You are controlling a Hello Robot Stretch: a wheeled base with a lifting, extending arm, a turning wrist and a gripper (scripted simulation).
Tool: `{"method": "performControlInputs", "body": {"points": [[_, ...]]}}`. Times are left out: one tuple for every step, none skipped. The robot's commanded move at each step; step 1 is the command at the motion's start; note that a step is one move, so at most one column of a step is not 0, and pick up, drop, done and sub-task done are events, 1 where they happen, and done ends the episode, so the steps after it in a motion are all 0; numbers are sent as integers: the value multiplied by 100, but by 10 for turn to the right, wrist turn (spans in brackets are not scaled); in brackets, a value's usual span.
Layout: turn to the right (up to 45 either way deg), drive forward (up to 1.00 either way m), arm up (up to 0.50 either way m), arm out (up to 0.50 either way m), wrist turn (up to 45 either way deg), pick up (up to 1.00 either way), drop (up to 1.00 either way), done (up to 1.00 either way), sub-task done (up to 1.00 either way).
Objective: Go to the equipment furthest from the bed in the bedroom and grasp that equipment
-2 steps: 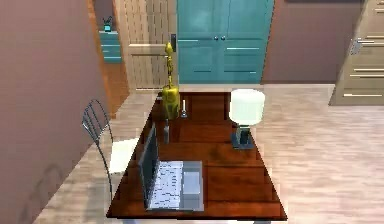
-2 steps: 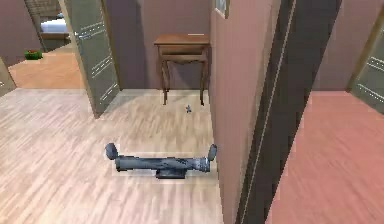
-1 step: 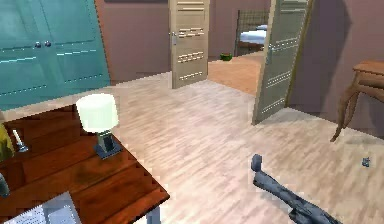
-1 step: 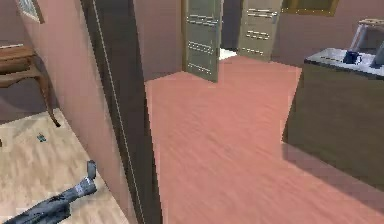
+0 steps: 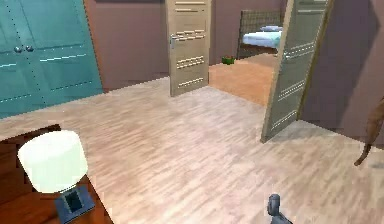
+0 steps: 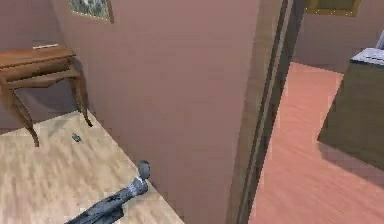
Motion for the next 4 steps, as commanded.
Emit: {"method": "performControlInputs", "body": {"points": [[450, 0, 0, 0, 0, 0, 0, 0, 0], [0, 30, 0, 0, 0, 0, 0, 0, 0], [-450, 0, 0, 0, 0, 0, 0, 0, 0], [-60, 0, 0, 0, 0, 0, 0, 0, 0]]}}
